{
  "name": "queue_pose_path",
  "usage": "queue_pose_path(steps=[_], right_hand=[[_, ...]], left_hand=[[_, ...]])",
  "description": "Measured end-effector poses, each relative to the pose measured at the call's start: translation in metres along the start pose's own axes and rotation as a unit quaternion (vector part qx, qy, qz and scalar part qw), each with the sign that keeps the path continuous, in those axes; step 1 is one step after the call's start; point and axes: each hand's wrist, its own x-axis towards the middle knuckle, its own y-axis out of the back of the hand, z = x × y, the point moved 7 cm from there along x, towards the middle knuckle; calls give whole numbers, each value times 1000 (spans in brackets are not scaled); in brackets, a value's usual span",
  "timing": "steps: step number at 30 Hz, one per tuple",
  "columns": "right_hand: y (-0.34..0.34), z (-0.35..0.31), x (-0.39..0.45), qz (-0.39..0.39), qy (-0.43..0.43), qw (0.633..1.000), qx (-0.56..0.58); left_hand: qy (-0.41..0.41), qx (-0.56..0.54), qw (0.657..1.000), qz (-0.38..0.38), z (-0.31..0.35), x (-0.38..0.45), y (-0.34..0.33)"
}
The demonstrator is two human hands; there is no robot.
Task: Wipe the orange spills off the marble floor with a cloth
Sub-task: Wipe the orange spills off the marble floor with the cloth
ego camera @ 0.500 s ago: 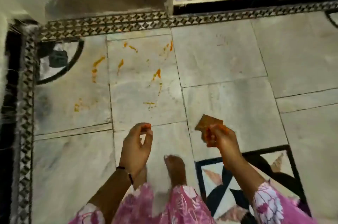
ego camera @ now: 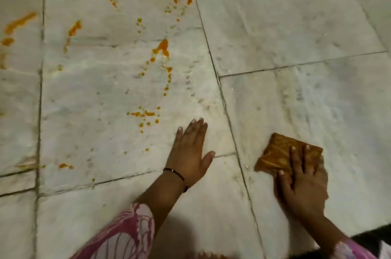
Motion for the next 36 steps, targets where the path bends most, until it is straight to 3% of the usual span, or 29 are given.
queue_pose_path(steps=[5,8,12,16,21,27,32,36], right_hand=[[-7,-84,2,61,126,990,20],[-14,-142,-3,19,174,981,87],[-5,-146,7,-40,203,955,214],[10,-132,3,0,299,947,119],[8,-163,-6,21,395,919,-8],[53,-147,10,-17,343,917,204],[54,-128,-15,-45,421,904,60],[33,-143,1,-21,336,941,41]], left_hand=[[-73,97,992,10,-3,39,6],[-27,47,997,57,2,26,22],[49,0,995,92,-8,-5,18],[67,12,991,111,-20,-14,18],[73,-16,991,110,-4,-23,11],[13,-29,994,109,-6,-32,7],[10,-15,993,113,-13,-33,11],[36,-3,993,111,-27,-43,5]])
